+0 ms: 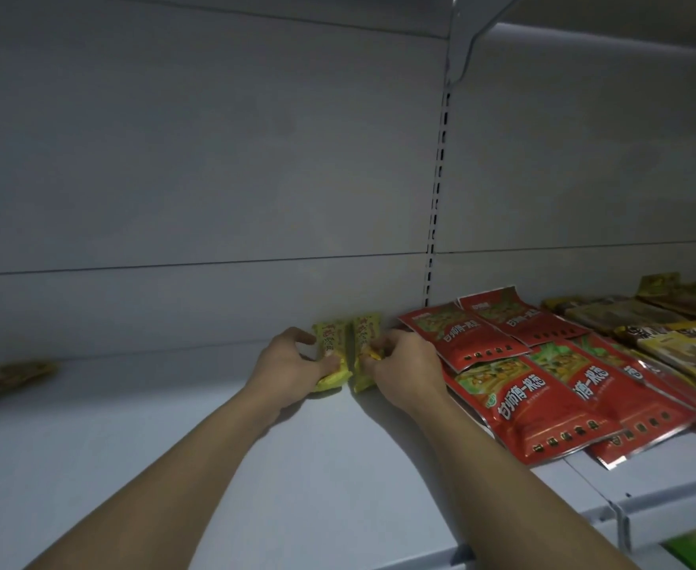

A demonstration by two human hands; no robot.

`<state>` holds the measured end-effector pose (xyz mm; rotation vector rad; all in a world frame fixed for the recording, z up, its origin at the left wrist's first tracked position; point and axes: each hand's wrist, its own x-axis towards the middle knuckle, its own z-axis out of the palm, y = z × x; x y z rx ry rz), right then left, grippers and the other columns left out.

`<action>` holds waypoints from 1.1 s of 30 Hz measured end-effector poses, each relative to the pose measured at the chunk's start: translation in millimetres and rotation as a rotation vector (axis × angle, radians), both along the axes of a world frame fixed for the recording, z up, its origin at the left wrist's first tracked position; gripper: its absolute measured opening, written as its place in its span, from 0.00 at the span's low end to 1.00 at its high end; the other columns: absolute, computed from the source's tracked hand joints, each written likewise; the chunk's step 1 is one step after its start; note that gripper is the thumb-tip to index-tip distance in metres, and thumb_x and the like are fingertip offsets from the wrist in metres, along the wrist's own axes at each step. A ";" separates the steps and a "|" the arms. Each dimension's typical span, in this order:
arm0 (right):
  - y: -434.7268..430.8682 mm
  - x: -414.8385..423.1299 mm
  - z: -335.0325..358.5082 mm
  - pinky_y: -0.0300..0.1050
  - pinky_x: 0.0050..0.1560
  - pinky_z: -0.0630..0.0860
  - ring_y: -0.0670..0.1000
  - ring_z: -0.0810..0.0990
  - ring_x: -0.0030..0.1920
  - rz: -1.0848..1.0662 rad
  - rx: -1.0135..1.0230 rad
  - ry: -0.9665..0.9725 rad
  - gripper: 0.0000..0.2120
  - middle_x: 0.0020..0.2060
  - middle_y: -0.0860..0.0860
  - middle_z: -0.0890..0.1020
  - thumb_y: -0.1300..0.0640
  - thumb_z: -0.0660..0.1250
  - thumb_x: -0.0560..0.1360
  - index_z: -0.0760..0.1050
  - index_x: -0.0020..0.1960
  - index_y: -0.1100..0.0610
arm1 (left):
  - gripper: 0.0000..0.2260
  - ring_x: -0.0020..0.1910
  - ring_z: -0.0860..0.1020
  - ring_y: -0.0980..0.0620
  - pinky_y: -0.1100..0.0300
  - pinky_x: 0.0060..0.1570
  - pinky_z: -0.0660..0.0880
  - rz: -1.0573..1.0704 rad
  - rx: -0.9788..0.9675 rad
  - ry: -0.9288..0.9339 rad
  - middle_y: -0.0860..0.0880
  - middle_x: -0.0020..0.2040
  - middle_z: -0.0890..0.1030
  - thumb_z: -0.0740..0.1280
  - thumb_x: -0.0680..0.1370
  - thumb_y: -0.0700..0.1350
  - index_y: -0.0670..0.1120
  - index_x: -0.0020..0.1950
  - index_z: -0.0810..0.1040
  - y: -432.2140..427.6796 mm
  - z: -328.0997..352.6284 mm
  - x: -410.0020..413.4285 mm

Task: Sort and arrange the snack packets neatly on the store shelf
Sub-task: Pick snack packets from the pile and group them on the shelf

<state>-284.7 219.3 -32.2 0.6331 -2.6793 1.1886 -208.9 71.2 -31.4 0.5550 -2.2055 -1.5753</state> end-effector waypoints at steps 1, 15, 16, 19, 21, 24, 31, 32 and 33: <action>-0.4 0.2 -0.5 0.42 0.45 0.74 0.52 0.81 0.51 -0.007 0.003 0.003 0.15 0.53 0.50 0.84 0.52 0.71 0.75 0.81 0.60 0.53 | 0.18 0.29 0.82 0.56 0.67 0.26 0.76 0.019 0.032 0.027 0.43 0.43 0.81 0.76 0.74 0.42 0.42 0.59 0.74 -0.9 -2.5 1.3; 1.1 -2.0 1.2 0.40 0.46 0.73 0.50 0.81 0.49 0.014 0.008 0.023 0.15 0.51 0.49 0.85 0.49 0.71 0.75 0.82 0.59 0.52 | 0.15 0.46 0.80 0.53 0.59 0.42 0.76 0.019 -0.415 -0.068 0.52 0.47 0.83 0.73 0.73 0.60 0.52 0.52 0.79 -6.5 -2.7 -14.2; 1.2 -2.9 2.1 0.40 0.46 0.73 0.50 0.80 0.48 0.015 0.011 0.017 0.15 0.51 0.49 0.85 0.49 0.71 0.74 0.82 0.59 0.52 | 0.16 0.47 0.79 0.52 0.59 0.43 0.74 0.018 -0.450 -0.084 0.52 0.50 0.83 0.72 0.73 0.61 0.52 0.53 0.79 -7.2 -1.8 -14.9; 2.3 -5.0 5.4 0.42 0.46 0.74 0.50 0.80 0.47 0.011 0.000 0.006 0.17 0.52 0.50 0.84 0.47 0.70 0.73 0.81 0.60 0.51 | 0.21 0.52 0.79 0.49 0.60 0.45 0.71 0.029 -0.537 -0.123 0.50 0.56 0.82 0.68 0.74 0.64 0.52 0.60 0.79 -9.5 1.0 -14.7; 3.1 -3.3 5.9 0.42 0.46 0.73 0.52 0.80 0.53 0.017 0.014 0.008 0.20 0.56 0.51 0.83 0.46 0.70 0.73 0.79 0.63 0.50 | 0.25 0.56 0.79 0.49 0.60 0.47 0.71 0.031 -0.510 -0.128 0.49 0.60 0.81 0.67 0.73 0.66 0.52 0.63 0.78 -11.6 0.7 -11.1; 3.9 2.9 6.4 0.41 0.47 0.70 0.54 0.80 0.57 0.012 0.015 0.019 0.22 0.60 0.51 0.82 0.46 0.70 0.74 0.77 0.66 0.51 | 0.27 0.60 0.78 0.48 0.59 0.51 0.71 0.034 -0.544 -0.131 0.48 0.63 0.79 0.66 0.74 0.67 0.51 0.66 0.76 -13.0 2.3 -0.6; -11.9 33.0 30.1 0.48 0.64 0.72 0.55 0.76 0.64 0.051 0.162 0.269 0.25 0.65 0.52 0.78 0.46 0.69 0.74 0.75 0.69 0.51 | 0.25 0.64 0.75 0.48 0.55 0.62 0.73 0.010 -0.673 -0.148 0.48 0.66 0.77 0.66 0.77 0.62 0.49 0.68 0.74 -29.6 17.6 31.5; -19.0 38.3 35.2 0.49 0.66 0.71 0.55 0.75 0.65 0.079 0.183 0.292 0.25 0.67 0.51 0.77 0.46 0.69 0.74 0.74 0.70 0.50 | 0.24 0.64 0.75 0.48 0.55 0.63 0.72 0.023 -0.702 -0.147 0.48 0.66 0.78 0.67 0.77 0.61 0.49 0.68 0.74 -37.6 20.9 39.6; -28.1 43.7 40.4 0.49 0.67 0.69 0.54 0.73 0.67 0.110 0.208 0.300 0.26 0.69 0.51 0.76 0.46 0.68 0.74 0.73 0.71 0.50 | 0.23 0.64 0.75 0.49 0.55 0.63 0.72 0.047 -0.724 -0.147 0.49 0.65 0.78 0.67 0.77 0.60 0.50 0.68 0.75 -47.3 24.3 49.5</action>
